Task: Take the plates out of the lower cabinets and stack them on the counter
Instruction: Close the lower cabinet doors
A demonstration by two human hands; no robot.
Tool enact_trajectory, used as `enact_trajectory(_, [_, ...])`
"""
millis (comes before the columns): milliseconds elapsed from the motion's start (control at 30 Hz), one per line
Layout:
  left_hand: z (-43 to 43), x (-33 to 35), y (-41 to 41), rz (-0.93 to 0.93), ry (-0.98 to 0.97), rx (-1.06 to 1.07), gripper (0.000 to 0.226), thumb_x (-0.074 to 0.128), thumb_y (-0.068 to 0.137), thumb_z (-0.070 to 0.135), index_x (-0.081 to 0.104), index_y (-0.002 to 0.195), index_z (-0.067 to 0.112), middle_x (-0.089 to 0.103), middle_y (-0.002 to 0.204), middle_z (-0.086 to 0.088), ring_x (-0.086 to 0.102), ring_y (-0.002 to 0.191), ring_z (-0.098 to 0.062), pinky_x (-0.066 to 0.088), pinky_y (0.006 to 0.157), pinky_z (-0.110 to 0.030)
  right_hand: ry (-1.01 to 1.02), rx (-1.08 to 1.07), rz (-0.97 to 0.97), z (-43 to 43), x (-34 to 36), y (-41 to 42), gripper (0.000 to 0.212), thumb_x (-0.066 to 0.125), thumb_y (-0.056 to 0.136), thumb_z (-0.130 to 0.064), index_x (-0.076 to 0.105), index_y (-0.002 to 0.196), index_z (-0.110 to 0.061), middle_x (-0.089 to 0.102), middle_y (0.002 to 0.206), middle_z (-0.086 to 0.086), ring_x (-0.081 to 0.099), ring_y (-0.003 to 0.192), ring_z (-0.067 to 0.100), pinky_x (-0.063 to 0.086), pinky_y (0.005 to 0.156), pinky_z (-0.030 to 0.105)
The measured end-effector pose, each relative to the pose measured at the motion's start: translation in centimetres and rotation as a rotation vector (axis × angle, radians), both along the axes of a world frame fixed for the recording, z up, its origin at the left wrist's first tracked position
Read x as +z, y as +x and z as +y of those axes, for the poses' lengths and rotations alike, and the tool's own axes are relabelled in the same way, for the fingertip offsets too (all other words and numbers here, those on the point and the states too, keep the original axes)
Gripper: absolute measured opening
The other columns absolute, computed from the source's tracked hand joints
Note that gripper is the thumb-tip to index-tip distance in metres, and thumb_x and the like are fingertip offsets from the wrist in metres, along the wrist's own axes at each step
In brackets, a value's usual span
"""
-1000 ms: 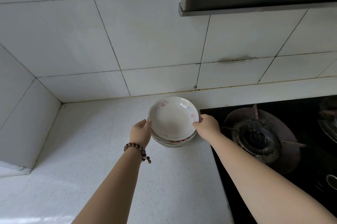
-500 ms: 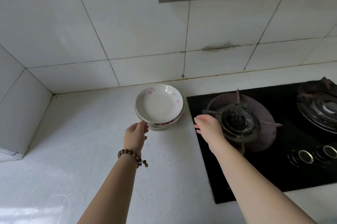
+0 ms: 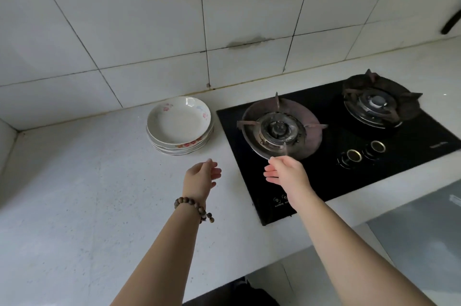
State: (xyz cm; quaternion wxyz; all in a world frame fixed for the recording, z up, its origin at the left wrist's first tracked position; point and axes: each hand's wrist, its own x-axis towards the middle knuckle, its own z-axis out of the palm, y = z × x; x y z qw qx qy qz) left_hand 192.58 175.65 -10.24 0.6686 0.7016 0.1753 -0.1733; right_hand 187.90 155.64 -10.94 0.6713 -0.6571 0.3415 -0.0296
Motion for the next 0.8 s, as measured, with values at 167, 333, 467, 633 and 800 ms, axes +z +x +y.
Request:
enact_trajectory(167, [-2.2, 0.3, -3.7, -0.011, 0.000, -0.172, 0.028, 0.047, 0.096, 0.031, 0.069, 0.095, 0.013, 0.073, 0.092, -0.004, 0.069, 0.089, -0.016, 0.054, 0.077, -0.031, -0.024, -0.138, 0.016, -1.4, -0.5, -6.6, 0.015, 0.057, 0.092, -0.022, 0.065, 0.092, -0.010, 0.071, 0.085, 0.008, 0.072, 0.080, 0.020, 0.059, 0.073, 0.033])
enact_trajectory(333, [-5.6, 0.1, -8.3, 0.000, 0.006, -0.367, 0.029, 0.049, 0.096, 0.033, 0.070, 0.093, 0.014, 0.074, 0.089, -0.005, 0.069, 0.087, -0.016, 0.054, 0.078, -0.031, 0.014, -0.322, 0.028, -3.1, -1.6, -14.5, 0.015, 0.057, 0.092, -0.020, 0.064, 0.085, -0.009, 0.069, 0.077, 0.008, 0.069, 0.071, 0.021, 0.056, 0.063, 0.030])
enact_trajectory(467, [-9.4, -0.2, -12.3, 0.021, -0.012, -0.539, 0.029, 0.051, 0.094, 0.032, 0.070, 0.094, 0.011, 0.074, 0.084, -0.004, 0.069, 0.082, -0.016, 0.055, 0.079, -0.033, 0.037, -0.485, 0.046, -4.8, -2.0, -21.5, 0.012, 0.056, 0.092, -0.015, 0.062, 0.085, -0.008, 0.067, 0.078, 0.009, 0.066, 0.067, 0.020, 0.054, 0.060, 0.029])
enact_trajectory(633, [-15.1, -0.1, -17.7, 0.056, -0.025, -0.759, 0.025, 0.051, 0.095, 0.026, 0.069, 0.091, 0.010, 0.072, 0.079, -0.005, 0.066, 0.076, -0.016, 0.053, 0.073, -0.030, 0.073, -0.724, 0.067, -7.0, -2.1, -30.8, 0.013, 0.057, 0.091, -0.013, 0.062, 0.082, -0.006, 0.065, 0.078, 0.012, 0.065, 0.069, 0.024, 0.055, 0.066, 0.034])
enact_trajectory(800, [-21.1, -0.5, -23.6, 0.075, -0.004, -0.974, 0.024, 0.050, 0.095, 0.024, 0.069, 0.091, 0.010, 0.072, 0.083, -0.006, 0.066, 0.076, -0.015, 0.053, 0.079, -0.033, 0.091, -0.929, 0.062, -8.0, -2.4, -39.3, 0.013, 0.058, 0.091, -0.014, 0.063, 0.082, -0.006, 0.065, 0.077, 0.012, 0.063, 0.070, 0.025, 0.054, 0.070, 0.038])
